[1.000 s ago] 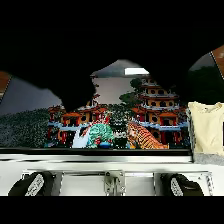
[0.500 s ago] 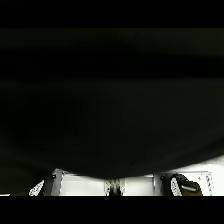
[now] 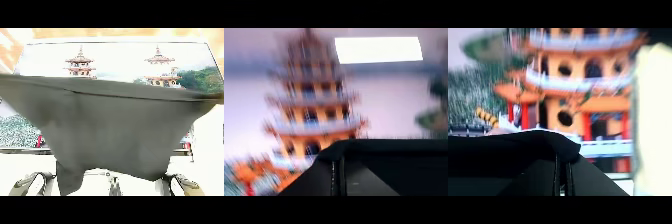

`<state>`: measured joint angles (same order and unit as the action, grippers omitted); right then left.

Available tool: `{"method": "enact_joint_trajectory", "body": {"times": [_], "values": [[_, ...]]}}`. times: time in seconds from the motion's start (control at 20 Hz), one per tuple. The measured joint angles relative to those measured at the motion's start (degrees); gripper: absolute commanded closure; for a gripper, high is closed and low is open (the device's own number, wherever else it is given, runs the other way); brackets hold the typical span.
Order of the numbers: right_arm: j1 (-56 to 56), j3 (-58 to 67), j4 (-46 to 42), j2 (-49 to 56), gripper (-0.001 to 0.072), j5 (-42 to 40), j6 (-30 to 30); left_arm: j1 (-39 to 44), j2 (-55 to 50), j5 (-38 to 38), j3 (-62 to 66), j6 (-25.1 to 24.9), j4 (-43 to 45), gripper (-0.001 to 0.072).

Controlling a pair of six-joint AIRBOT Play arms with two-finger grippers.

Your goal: Fold the shirts.

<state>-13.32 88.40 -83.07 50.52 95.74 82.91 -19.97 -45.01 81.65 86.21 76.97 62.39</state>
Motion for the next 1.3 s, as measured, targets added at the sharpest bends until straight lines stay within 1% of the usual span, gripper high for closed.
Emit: {"method": "enact_joint_trajectory", "body": {"times": [0.15,0.25,0.4,0.65,0.75,0.85,1.0,1.15,1.3], "values": [[0.2,-8.68,4.13,10.16,0.0632,-11.8,-0.04,4.11,-9.75,-7.87,-9.22,-0.24,0.63,0.0673],[1.75,-11.37,7.78,17.7,0.0632,-20.98,-0.61,7.78,-17.7,-13.7,-11.1,-0.61,0.96,0.0673],[6.84,-13.14,11.04,27.1,0.0632,-37.35,-1.38,12.35,-28.2,-23.41,-10.45,-0.85,-0.07,0.0672],[14.25,-13.97,10.43,37.66,0.0632,-67.28,-1.9,16.09,-38.29,-43.43,-8.61,-0.94,-2.08,0.0672],[15.23,-14.08,10.05,40.81,0.0632,-74.18,-1.29,16.68,-41.27,-47.89,-8.41,-0.98,-2.43,0.0672],[15.93,-14.14,10.12,43.56,0.0632,-77.24,-0.46,16.81,-44.28,-49.2,-8.31,-1.01,-2.62,0.0672],[16.28,-14.16,10.29,46.01,0.0632,-76.94,0.31,16.79,-47.95,-47.34,-8.24,-1.01,-2.71,0.0672],[15.76,-14.16,10.25,46.14,0.0632,-74.82,0.48,15.32,-49.24,-43.32,-8.09,-1.18,-2.78,0.0672],[13.7,-14.16,10.23,44.33,0.0632,-69.05,1.66,12.57,-49.46,-35.26,-6.67,-1.31,-1.99,0.0672]]}}
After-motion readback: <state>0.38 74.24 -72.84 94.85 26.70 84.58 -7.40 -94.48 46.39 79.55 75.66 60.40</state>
